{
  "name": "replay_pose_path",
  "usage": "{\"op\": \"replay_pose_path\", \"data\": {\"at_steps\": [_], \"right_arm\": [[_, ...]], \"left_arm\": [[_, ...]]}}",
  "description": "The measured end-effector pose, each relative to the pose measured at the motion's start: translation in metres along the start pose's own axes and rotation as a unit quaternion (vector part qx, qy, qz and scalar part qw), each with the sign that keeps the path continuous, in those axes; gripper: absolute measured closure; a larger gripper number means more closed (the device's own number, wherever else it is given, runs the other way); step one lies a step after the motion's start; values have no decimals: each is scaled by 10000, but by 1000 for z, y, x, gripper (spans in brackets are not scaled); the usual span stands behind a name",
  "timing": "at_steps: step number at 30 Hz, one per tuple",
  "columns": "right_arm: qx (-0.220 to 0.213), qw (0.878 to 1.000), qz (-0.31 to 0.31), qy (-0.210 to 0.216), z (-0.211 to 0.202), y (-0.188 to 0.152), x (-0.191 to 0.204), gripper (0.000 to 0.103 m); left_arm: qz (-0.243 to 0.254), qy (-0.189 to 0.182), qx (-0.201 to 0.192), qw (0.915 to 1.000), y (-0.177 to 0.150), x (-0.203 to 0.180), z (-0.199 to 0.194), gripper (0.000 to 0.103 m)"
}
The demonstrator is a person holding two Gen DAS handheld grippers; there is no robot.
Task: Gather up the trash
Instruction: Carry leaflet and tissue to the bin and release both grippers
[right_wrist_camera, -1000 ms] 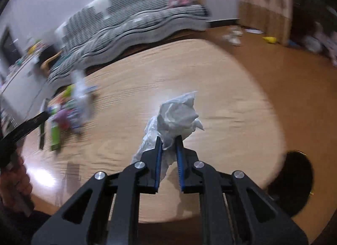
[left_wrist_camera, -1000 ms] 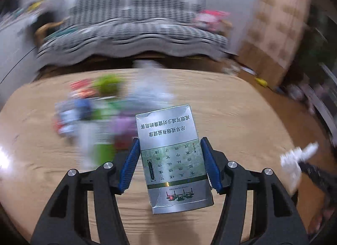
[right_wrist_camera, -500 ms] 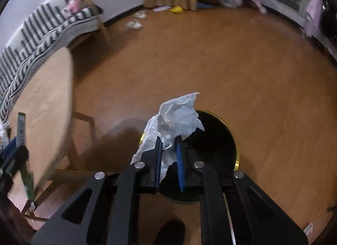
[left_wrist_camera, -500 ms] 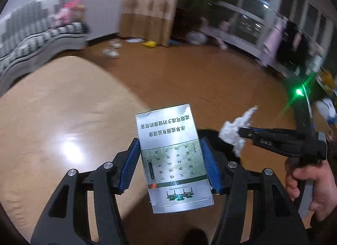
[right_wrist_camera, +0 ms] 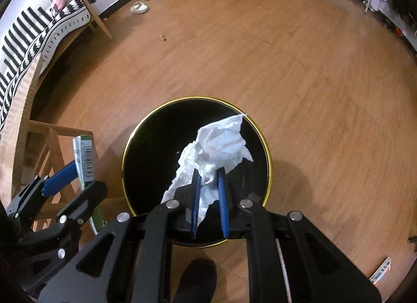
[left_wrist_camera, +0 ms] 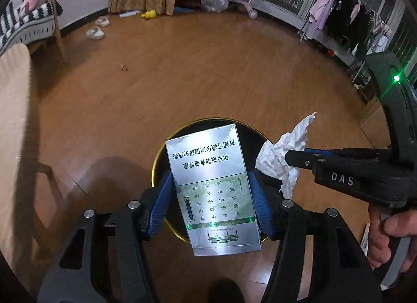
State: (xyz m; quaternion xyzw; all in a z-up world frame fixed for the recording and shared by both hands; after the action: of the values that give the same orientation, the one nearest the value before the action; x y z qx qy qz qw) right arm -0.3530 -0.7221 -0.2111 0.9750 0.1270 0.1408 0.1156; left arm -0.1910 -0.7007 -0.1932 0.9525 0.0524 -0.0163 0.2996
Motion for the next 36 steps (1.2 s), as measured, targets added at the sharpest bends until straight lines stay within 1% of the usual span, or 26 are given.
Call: {"op": "replay_pose_path", "data": {"at_steps": [7,8,9,10,11,12,13,14,20,23,25,27,30,32,34,36], "right_arm": [[0,10000,-38,31,-1,0,6,89],[-20,10000,-33,39,-2,1,6,89],[-35,10000,-21,51,-3,1,5,83],[-47,10000,-4,43,-3,2,4,78],[-102,9999,26,28,-5,3,2,64],[-154,9999,51,25,-7,2,0,49],[-203,9998,75,21,-9,3,-1,44],[-227,9997,91,51,-11,4,-1,42],[-279,9995,106,119,-21,6,4,42],[-353,9991,95,205,-32,7,12,42],[-464,9984,60,317,-46,7,23,42],[-583,9974,-20,423,-59,7,37,40],[-767,9948,-220,634,-82,1,72,40],[-855,9921,-422,813,-96,-5,105,39],[-885,9883,-695,1028,-108,-18,146,39],[-862,9848,-917,1194,-114,-31,183,39]], "left_arm": [[-65,-45,51,10000,-2,-3,7,45],[-61,-53,61,9999,-2,-2,8,43],[-43,-87,65,9999,-1,-3,8,41],[-20,-98,56,9999,-3,-6,7,33],[-1,-85,41,10000,-4,-7,7,26],[32,-67,14,10000,-4,-8,6,24],[62,-53,6,10000,-5,-9,5,21],[88,-42,9,10000,-5,-11,4,19],[110,-34,-83,9999,-4,-14,-10,15],[140,-67,-183,9997,-4,-17,-29,13],[182,-80,-284,9994,-3,-17,-51,12],[189,-8,-350,9992,-5,-13,-72,11],[194,193,-461,9986,-14,6,-115,9],[109,507,-523,9973,-27,31,-147,8],[-90,775,-543,9955,-42,58,-173,8],[-482,1066,-542,9917,-66,96,-206,8]]}}
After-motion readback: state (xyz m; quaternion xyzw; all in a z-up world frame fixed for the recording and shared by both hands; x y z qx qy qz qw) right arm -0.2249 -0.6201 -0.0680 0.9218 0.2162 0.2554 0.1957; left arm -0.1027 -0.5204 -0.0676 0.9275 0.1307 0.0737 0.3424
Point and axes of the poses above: each gripper's, at about its wrist camera, not at the fingertips, and z roughly the way its jaws point, x to its left, y to its top, the point moved 7 cm from there along z, roughly the way its jaws point, and after that the axes turned 15 degrees about z, right-handed, at the moved point
